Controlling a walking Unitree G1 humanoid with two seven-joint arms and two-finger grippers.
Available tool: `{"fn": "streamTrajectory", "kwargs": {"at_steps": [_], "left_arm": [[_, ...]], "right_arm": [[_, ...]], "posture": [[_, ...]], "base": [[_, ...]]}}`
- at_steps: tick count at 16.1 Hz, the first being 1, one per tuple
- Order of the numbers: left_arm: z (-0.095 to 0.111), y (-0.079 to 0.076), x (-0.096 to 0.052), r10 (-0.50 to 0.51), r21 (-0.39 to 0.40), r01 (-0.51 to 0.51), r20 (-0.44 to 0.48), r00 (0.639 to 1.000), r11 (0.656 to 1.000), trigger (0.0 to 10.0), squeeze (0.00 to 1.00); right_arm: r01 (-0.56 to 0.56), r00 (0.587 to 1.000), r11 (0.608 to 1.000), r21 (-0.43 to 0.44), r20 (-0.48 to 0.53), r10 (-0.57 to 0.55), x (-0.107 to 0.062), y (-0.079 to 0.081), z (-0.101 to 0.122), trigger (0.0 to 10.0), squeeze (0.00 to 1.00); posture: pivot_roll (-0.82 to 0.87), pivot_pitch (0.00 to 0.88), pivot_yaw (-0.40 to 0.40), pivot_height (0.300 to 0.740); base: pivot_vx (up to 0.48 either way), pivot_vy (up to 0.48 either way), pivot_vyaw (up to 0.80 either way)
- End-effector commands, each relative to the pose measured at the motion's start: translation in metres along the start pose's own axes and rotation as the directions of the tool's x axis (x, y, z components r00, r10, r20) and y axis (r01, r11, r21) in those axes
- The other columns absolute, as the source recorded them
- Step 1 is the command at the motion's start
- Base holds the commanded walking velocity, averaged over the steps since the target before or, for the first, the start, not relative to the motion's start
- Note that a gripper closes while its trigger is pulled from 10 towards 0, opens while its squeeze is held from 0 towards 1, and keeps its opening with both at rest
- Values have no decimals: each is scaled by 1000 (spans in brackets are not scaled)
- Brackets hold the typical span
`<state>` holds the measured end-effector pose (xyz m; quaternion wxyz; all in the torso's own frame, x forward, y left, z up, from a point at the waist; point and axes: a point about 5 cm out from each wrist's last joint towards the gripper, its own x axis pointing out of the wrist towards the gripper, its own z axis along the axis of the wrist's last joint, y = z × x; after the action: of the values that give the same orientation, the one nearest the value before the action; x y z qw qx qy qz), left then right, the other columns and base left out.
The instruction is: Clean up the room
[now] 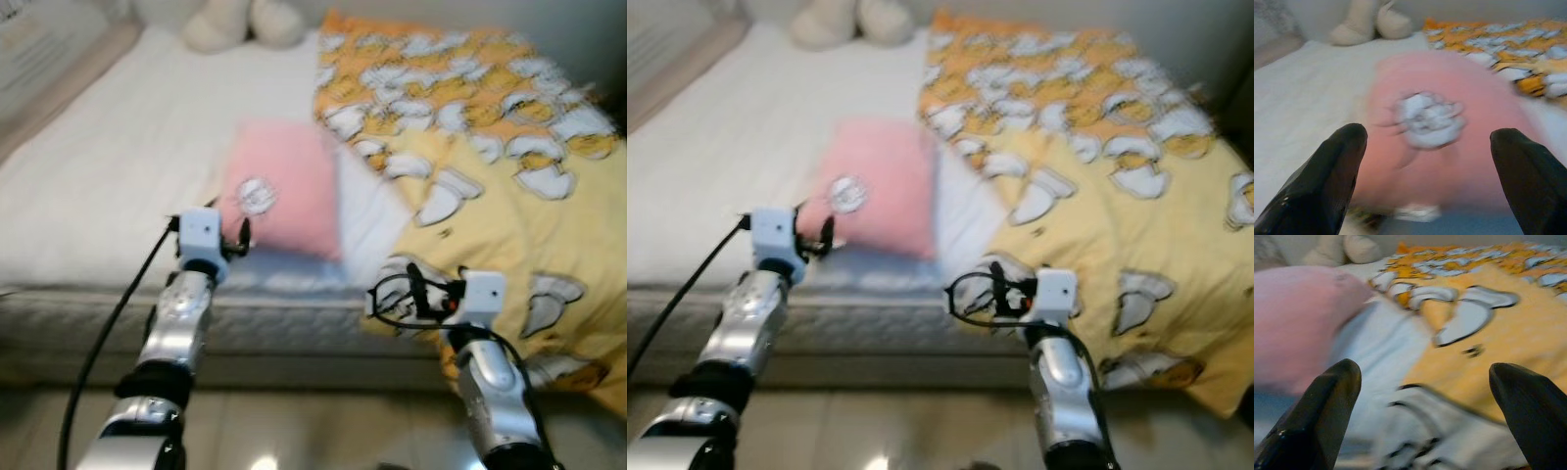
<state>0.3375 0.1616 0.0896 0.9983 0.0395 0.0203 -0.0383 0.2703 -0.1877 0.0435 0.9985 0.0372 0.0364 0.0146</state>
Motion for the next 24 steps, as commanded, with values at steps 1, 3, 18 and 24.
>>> {"fn": "streamTrajectory", "kwargs": {"at_steps": [1,3,18,24], "left_arm": [[4,2,1,6,12,-6,15,1000,1000,10000,0],[12,6,5,31,7,-32,47,998,999,10000,0],[45,65,44,55,-172,-126,-370,928,977,10000,0],[61,20,59,-120,-243,47,-295,948,969,10000,0]], "right_arm": [[12,1000,1000,0,11,-12,2,-1,4,10000,0],[7,1000,1000,-6,20,-7,5,0,9,10000,0],[-112,958,787,607,-144,247,78,58,26,10000,0],[-103,956,768,632,-149,251,90,78,34,10000,0]], "posture": [[42,0,19,740],[47,0,15,740],[206,93,-2,740],[164,186,10,740]], "base": [[458,0,0],[458,0,0],[214,0,0],[0,0,0]]}}
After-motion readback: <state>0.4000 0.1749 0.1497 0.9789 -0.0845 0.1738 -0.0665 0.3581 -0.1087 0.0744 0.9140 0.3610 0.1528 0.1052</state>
